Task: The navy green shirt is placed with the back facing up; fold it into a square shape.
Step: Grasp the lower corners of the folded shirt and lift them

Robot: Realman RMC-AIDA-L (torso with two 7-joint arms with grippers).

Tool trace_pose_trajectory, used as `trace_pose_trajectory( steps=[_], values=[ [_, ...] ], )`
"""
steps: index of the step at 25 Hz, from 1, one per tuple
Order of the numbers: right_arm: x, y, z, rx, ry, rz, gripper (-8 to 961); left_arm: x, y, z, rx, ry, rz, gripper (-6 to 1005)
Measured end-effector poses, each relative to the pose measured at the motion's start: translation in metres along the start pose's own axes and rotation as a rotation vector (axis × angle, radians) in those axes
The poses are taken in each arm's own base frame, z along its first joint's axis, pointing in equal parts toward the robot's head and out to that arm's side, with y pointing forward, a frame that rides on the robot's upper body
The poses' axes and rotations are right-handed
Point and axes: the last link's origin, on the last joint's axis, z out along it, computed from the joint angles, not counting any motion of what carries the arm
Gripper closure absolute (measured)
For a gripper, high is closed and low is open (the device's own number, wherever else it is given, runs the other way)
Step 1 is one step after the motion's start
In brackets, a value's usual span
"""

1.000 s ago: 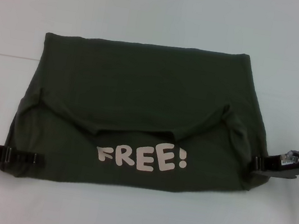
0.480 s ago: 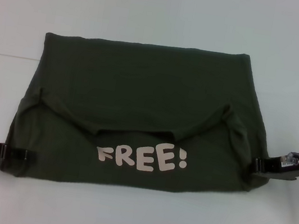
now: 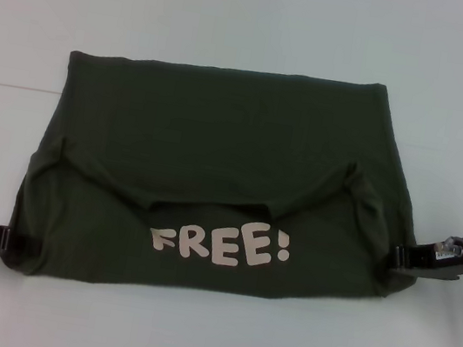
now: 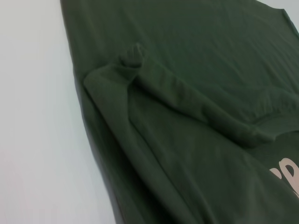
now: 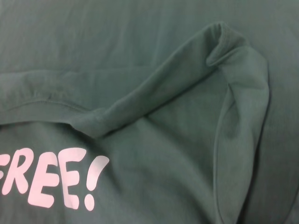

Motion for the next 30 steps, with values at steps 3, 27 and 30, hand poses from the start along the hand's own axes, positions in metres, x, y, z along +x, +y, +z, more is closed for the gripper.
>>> trace_pose_trajectory(
  steps=[3, 27, 30],
  values=[
    [0.0, 0.0, 0.0, 0.0, -0.001, -0.001, 922, 0.0, 0.0, 0.0, 0.0, -0.003, 0.007, 815],
    [0.026, 0.003, -0.023, -0.104, 0.164, -0.052, 921, 0.008, 0.016, -0.027, -0.067, -0.238, 0.078, 996],
    [0.038, 0.004, -0.027, -0.133, 0.213, -0.062, 921, 0.005, 0.021, -0.033, -0.101, -0.281, 0.08, 997]
  ],
)
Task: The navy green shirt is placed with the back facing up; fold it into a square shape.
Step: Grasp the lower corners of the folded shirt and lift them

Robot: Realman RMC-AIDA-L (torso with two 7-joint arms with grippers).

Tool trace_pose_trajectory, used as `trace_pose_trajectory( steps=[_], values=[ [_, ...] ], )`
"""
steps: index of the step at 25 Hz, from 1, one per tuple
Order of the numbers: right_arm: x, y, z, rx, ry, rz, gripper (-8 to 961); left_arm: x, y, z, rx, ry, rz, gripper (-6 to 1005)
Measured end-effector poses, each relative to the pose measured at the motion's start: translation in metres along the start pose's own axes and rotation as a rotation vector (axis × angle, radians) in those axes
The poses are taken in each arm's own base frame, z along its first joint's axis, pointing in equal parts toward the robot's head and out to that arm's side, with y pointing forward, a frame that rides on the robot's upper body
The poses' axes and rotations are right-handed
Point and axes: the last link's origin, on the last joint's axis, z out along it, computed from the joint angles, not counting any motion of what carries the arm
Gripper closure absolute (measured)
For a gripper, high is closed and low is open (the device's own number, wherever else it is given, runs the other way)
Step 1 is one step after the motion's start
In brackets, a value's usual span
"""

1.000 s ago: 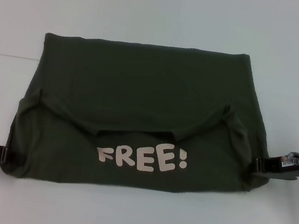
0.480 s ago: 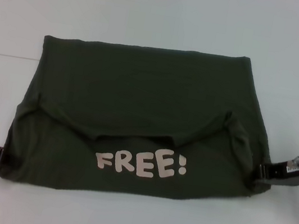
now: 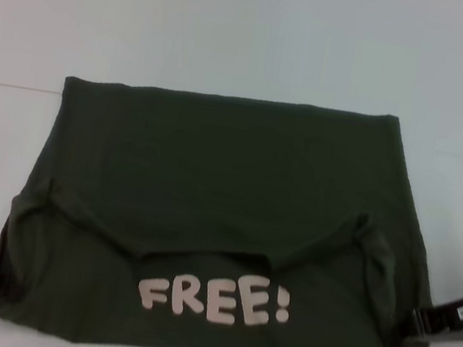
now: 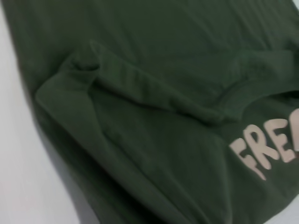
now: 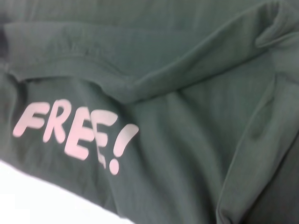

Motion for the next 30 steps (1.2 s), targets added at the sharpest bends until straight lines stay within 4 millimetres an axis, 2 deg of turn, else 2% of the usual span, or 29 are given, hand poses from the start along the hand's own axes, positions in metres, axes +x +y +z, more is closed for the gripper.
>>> trace_pose_trajectory(
  steps=[11, 18, 30],
  values=[
    [0.038, -0.004, -0.002, -0.1, 0.082, -0.03, 922, -0.018, 0.014, -0.01, -0.09, -0.149, -0.001, 996],
    [0.051, -0.005, -0.009, -0.15, 0.116, -0.058, 921, -0.026, 0.023, -0.012, -0.142, -0.227, 0.02, 996],
    [0.066, -0.001, -0.008, -0.205, 0.21, -0.139, 921, -0.033, 0.031, -0.015, -0.203, -0.29, 0.036, 997]
  ],
)
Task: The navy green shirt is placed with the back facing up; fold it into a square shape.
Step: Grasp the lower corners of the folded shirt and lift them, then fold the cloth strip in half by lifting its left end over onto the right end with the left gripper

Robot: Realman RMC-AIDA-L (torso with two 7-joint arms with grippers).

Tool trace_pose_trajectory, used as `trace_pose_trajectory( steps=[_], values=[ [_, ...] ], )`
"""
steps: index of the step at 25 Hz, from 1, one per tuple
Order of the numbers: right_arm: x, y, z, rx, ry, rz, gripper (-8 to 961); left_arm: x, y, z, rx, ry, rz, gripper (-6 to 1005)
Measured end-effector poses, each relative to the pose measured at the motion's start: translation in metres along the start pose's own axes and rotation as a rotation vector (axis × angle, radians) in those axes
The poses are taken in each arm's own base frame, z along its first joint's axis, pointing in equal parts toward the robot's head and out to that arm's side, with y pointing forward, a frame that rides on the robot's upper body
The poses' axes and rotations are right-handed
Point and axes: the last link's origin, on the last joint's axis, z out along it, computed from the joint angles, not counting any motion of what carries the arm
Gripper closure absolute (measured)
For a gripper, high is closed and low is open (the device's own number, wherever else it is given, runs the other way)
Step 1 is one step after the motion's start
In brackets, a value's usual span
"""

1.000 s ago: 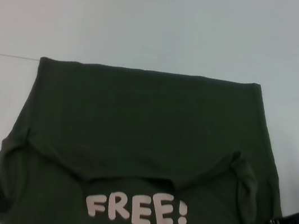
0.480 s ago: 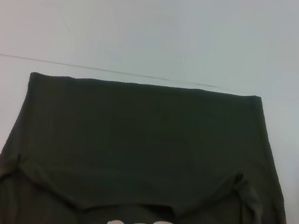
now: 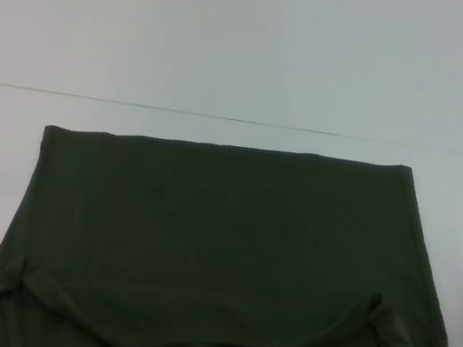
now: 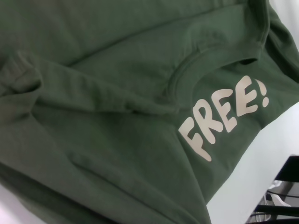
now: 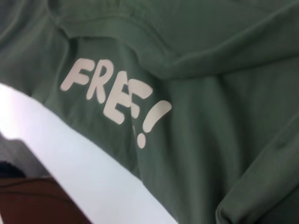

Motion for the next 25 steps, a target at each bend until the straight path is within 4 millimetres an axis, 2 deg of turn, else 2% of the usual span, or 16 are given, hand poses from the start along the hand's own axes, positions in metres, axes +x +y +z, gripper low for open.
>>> trace_pose_trajectory(
  steps=[18, 25],
  values=[
    [0.011, 0.006, 0.006, -0.029, 0.103, -0.054, 921, -0.005, 0.004, 0.002, 0.0, -0.097, 0.018, 997],
    [0.004, 0.007, 0.0, -0.048, 0.029, -0.052, 922, 0.001, 0.004, -0.008, -0.015, -0.014, 0.031, 996]
  ],
)
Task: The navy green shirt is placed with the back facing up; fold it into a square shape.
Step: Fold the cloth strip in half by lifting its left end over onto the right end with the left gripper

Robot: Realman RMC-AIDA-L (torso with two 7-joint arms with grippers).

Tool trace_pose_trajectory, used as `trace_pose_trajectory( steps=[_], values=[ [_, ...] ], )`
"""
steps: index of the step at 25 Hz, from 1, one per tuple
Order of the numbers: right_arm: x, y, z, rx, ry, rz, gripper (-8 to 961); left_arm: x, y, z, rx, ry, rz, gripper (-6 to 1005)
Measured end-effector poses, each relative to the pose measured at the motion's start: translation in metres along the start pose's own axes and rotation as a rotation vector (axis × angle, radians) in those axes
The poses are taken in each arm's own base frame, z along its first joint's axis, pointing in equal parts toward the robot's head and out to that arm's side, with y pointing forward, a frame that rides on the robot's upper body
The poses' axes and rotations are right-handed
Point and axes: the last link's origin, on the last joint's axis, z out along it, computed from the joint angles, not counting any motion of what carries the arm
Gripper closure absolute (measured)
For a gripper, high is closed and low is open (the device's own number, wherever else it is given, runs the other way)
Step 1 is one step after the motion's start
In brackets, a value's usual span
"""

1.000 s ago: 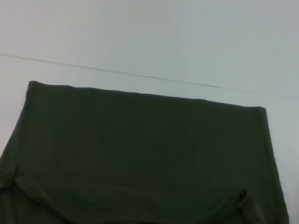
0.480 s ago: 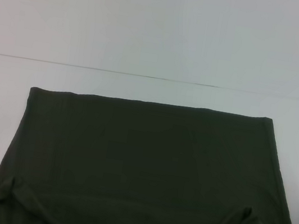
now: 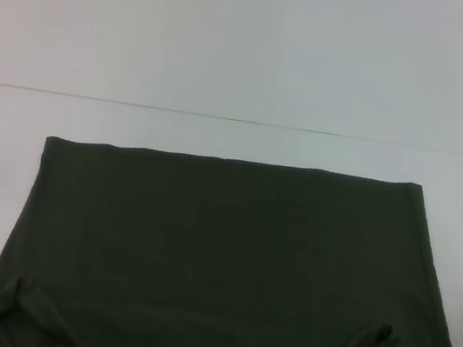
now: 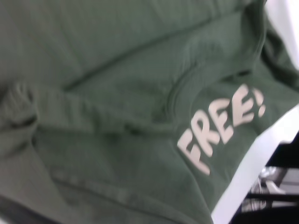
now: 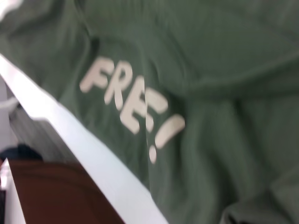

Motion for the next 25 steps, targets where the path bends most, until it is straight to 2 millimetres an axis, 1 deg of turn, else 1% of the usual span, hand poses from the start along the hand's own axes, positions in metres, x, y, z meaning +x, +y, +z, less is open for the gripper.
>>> trace_pose_trajectory(
  steps=[4, 8, 13, 16, 17, 22, 25],
  values=[
    [-0.005, -0.003, -0.013, -0.018, -0.117, 0.025, 922, 0.003, -0.003, -0.008, -0.001, 0.08, -0.004, 996],
    [-0.008, -0.012, -0.026, -0.019, -0.227, 0.09, 921, 0.006, -0.006, -0.02, 0.0, 0.178, -0.022, 996],
    [-0.014, -0.022, -0.036, -0.025, -0.349, 0.155, 921, 0.012, -0.012, -0.031, 0.014, 0.296, -0.038, 997],
    [-0.02, -0.027, -0.04, -0.017, -0.404, 0.18, 921, 0.016, -0.014, -0.036, 0.016, 0.356, -0.042, 997],
    [-0.021, -0.028, -0.041, -0.016, -0.425, 0.19, 921, 0.019, -0.015, -0.039, 0.018, 0.399, -0.044, 997],
    [-0.029, -0.035, -0.045, -0.011, -0.525, 0.229, 921, 0.024, -0.019, -0.042, 0.026, 0.472, -0.052, 997],
    [-0.031, -0.041, -0.044, -0.016, -0.584, 0.26, 921, 0.028, -0.021, -0.043, 0.006, 0.545, -0.063, 997]
  ],
)
